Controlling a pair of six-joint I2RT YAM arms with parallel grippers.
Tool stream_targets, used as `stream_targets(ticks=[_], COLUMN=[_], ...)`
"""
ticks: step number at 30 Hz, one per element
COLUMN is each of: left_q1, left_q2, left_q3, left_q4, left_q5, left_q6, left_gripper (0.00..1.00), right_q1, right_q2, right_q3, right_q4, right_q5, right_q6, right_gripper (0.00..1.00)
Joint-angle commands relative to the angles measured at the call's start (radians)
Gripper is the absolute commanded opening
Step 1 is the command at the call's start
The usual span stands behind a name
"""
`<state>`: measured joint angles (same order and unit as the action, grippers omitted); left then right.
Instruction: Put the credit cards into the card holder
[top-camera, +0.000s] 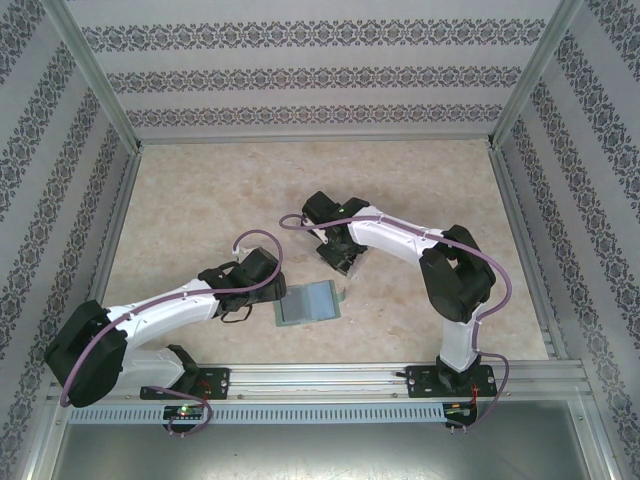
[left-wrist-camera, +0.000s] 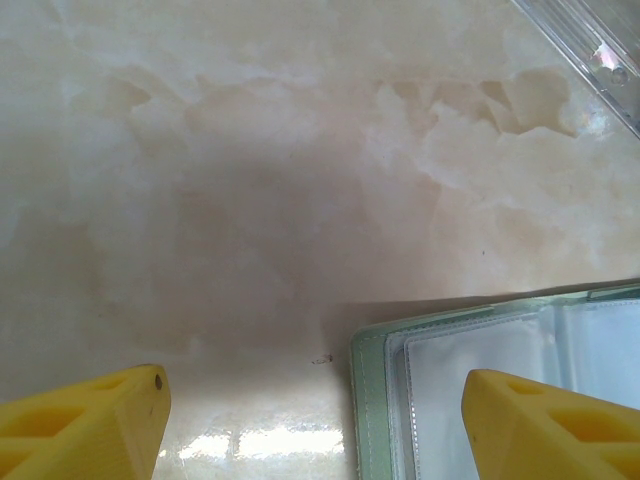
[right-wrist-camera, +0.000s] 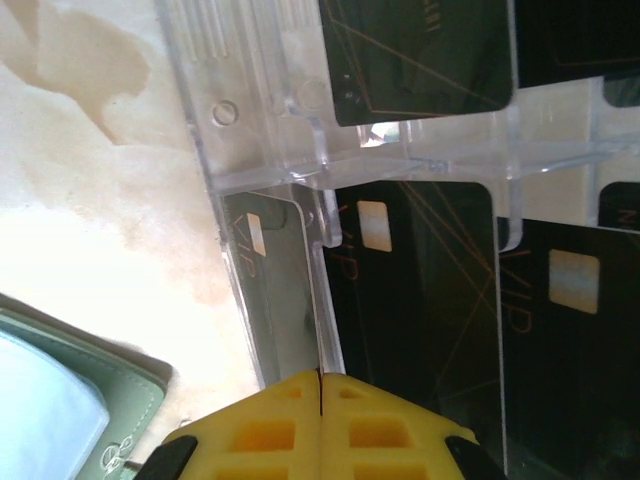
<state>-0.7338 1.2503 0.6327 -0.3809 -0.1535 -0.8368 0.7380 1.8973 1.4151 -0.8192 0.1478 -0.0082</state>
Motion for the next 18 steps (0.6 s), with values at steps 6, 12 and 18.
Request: stream_targets(ticks=[6, 12, 18], left_q1=[-0.013, -0.013, -0.013], left_q2=[0.010, 0.010, 0.011], left_q3=[0.028, 0.028, 0.028], left_q4=[-0.003, -0.006, -0.012], left_q5=[-0.011, -0.012, -0.018], left_q6=[0.019, 0.021, 0.025], left_gripper=[0.78, 0.78, 0.78], right_q1=[0.007, 0.000, -0.008], right_q2=[0.014, -0.031, -0.094], right_q3=[0.034, 0.048, 0.061], right_q4=[-0.042, -0.062, -0.067], right_q5=[-0.040, -0.056, -0.083], right_q6=[-0.015, -0.006, 0.008], right_gripper=[0.00, 0.00, 0.00])
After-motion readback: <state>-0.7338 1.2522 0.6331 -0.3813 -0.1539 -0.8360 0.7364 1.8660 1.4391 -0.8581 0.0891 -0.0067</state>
